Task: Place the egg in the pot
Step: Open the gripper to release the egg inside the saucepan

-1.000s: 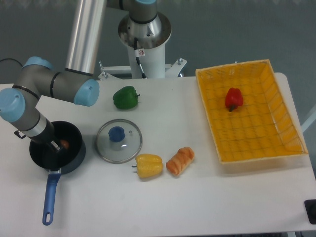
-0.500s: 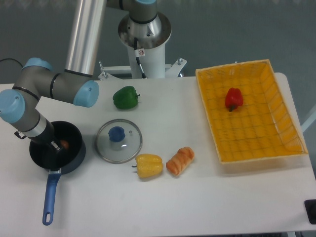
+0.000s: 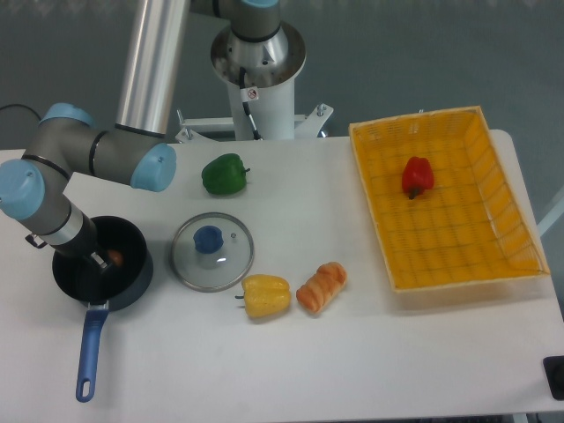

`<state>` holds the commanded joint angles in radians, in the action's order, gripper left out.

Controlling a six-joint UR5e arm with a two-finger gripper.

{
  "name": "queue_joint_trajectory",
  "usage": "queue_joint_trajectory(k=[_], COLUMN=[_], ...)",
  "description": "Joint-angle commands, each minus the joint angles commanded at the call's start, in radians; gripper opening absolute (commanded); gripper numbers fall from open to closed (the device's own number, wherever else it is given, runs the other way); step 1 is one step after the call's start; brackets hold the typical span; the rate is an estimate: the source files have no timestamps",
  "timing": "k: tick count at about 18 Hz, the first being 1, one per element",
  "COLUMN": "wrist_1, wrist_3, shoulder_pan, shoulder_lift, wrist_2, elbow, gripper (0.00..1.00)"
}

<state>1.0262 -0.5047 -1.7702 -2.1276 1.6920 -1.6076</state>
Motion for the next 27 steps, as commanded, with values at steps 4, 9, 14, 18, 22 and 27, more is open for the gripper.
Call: queue_joint_trajectory(k=[4,9,14,18,22,27], wrist_1=[0.000,0.000,0.000,0.002,0.002,0.002], wrist_3=[0.000,0.000,-0.002,-0.003,-0.005,-0.009], shoulder_pan=[0.005,0.009,0.009,0.009,0.009,0.006], shoulder_lift=[-0.002,-0.012,-0.012,-0.012,-0.002,0.034], wrist_2=[0.002,0.003,0.003,0.005,0.005,0.003], elbow=[0.000,0.000,0.002,0.000,0.002,0.006], gripper=[0.60,0.60,0.70,0.75,0.76,0.78])
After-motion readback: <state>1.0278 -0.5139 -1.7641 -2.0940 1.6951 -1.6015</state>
